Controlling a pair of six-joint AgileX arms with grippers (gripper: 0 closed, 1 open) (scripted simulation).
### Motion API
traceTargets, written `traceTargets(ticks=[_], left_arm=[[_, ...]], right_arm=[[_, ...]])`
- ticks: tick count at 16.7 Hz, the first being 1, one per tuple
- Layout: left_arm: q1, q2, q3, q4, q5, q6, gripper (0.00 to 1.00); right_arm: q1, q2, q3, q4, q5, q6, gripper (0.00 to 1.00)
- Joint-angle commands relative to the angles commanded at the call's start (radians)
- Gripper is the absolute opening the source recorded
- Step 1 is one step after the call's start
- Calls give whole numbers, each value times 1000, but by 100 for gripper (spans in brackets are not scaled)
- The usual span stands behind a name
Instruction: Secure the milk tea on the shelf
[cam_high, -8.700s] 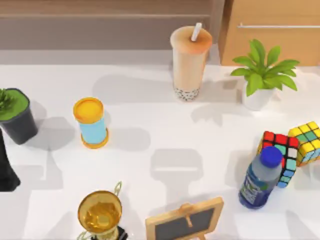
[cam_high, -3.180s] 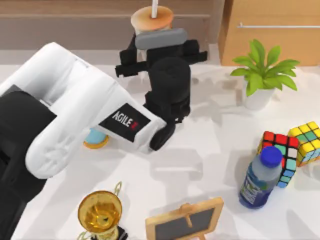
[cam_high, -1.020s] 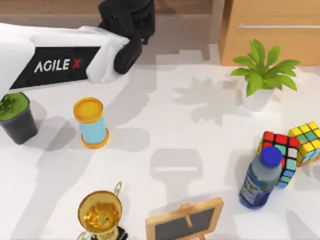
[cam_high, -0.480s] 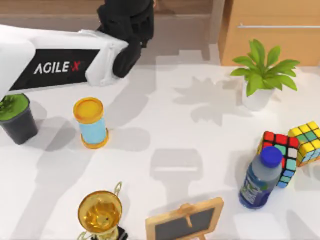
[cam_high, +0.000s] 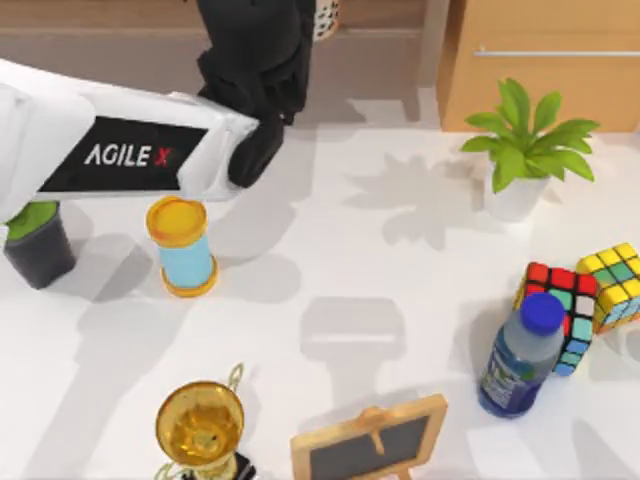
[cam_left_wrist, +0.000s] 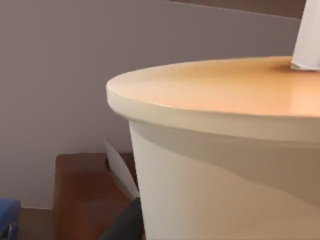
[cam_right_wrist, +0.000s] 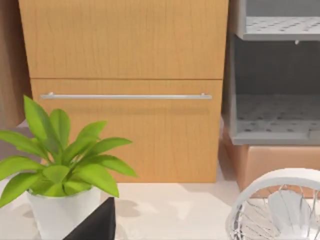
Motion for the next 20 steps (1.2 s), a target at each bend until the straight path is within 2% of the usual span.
traceTargets(ticks=[4, 11, 17, 20], left_arm=[[31, 43, 70, 2, 7, 28, 0], [59, 133, 246, -144, -55, 94, 0], [59, 140, 269, -170, -64, 99, 0], [59, 140, 269, -170, -64, 99, 23]], right_arm=[[0, 0, 0, 0, 0, 0, 100], [0, 0, 0, 0, 0, 0, 100], [0, 0, 0, 0, 0, 0, 100], [0, 0, 0, 0, 0, 0, 100]])
